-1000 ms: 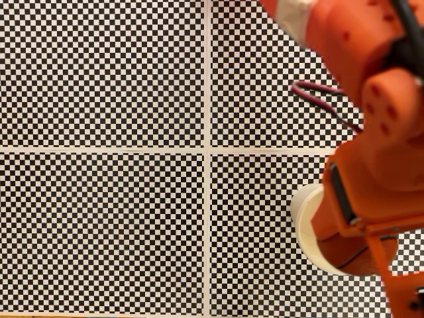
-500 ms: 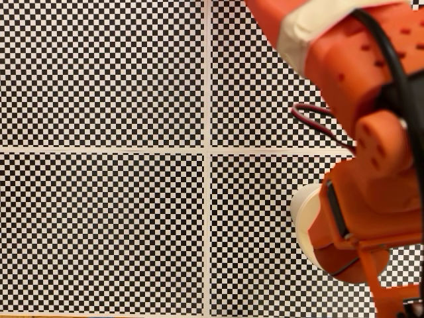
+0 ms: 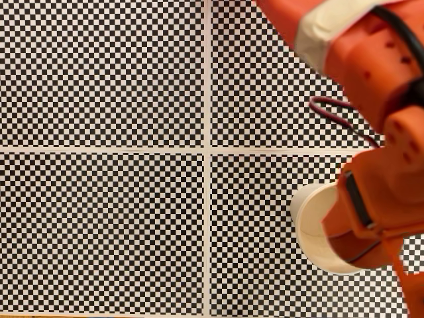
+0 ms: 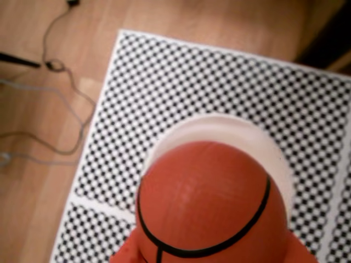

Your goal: Grasp basketball and place into cup.

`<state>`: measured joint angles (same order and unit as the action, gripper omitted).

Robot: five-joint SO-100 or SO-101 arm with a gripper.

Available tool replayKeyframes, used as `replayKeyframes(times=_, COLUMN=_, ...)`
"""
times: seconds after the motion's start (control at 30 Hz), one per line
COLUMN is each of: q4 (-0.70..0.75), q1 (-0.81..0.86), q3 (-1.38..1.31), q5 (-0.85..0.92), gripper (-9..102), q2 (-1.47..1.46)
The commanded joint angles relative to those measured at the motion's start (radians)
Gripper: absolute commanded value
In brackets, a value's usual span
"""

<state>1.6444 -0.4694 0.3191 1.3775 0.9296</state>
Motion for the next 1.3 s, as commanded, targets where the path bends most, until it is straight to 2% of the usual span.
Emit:
replayKeyframes(times=0.0, q4=0.002, q1=-0.003, q3=-0.060, q5=-0.011, gripper=24, q2=0.006)
replayKeyframes(times=1.03, q4=0.028, q1=0.044, q3=-0.132, q5=-0.012, gripper=22, q2=-0.028)
replayKeyframes(times=1.27, q4=0.028, q1=0.044, q3=-0.141, q5=-0.003, gripper=29, q2=-0.040)
